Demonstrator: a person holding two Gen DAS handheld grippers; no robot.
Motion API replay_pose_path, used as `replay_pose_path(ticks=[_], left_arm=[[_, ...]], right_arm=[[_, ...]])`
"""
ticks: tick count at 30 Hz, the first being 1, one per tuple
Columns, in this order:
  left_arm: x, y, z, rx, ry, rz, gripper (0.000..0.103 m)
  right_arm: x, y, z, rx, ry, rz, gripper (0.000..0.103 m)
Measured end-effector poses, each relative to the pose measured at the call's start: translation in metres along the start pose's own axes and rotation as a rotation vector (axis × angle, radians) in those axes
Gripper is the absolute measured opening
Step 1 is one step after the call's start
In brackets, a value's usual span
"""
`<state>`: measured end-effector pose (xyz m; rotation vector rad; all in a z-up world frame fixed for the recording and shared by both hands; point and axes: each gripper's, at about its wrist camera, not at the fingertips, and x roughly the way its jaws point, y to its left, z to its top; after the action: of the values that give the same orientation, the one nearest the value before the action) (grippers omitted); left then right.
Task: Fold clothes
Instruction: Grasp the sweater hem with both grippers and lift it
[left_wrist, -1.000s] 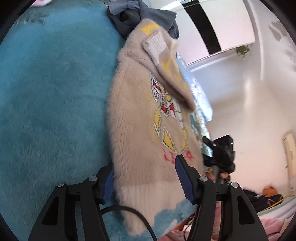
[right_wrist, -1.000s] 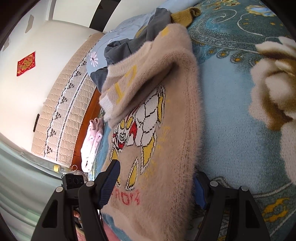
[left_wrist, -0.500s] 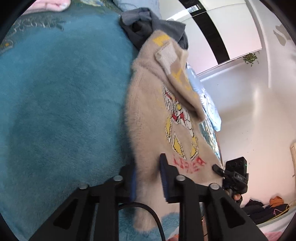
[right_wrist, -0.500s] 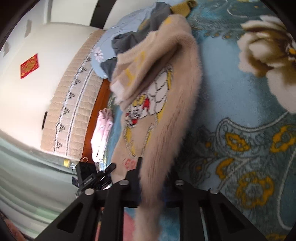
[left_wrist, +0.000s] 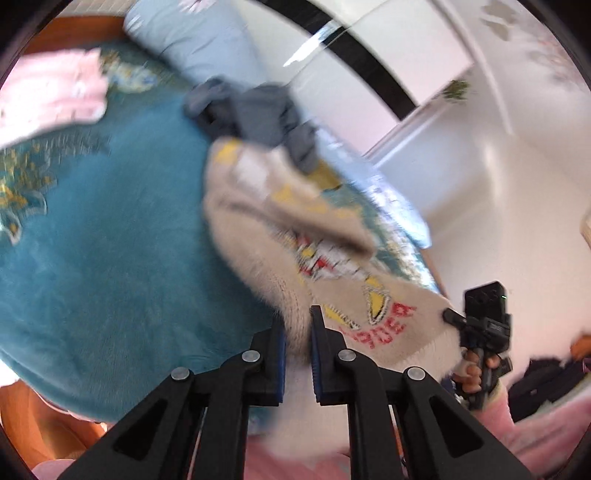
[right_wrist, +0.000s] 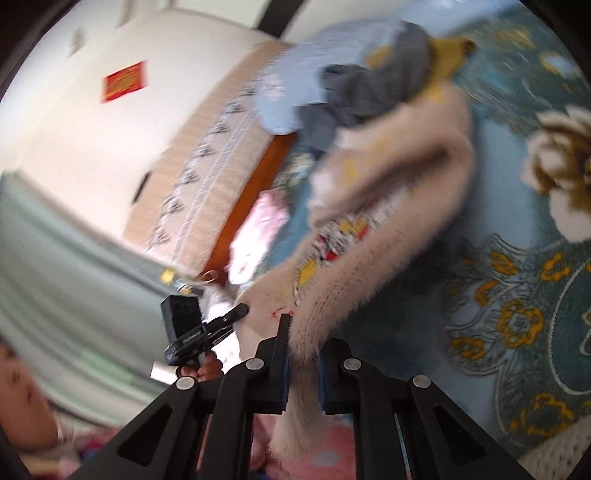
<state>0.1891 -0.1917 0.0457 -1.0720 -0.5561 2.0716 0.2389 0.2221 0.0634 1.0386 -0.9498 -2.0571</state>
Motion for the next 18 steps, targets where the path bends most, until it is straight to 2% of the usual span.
replay_pose_path(ticks=[2,8,14,18], left_arm=[[-0.006,-0.002,0.008,0.0,-0.018,-0.005,0.011],[0.025,0.01,0.043,-0.095,-0.006,0.004,0.012],[0.061,0.042,0.091,-0.298,-0.009,-0.045,0.012],[0.092,0.066,0.113,-0.421,-0.008,-0.042,0.013]], right_arm=[[-0.003,-0.002,0.006,0.007,-0.012,0.015,0.012],[0.004,-0.029,0.04,0.097,-0.061,0.07,0.012],[0.021,-0.05,0.1,0.141,-0.089,0.101,0.015],[0.035,-0.089,0.132,0.241,-0.134,0.121,0.015]])
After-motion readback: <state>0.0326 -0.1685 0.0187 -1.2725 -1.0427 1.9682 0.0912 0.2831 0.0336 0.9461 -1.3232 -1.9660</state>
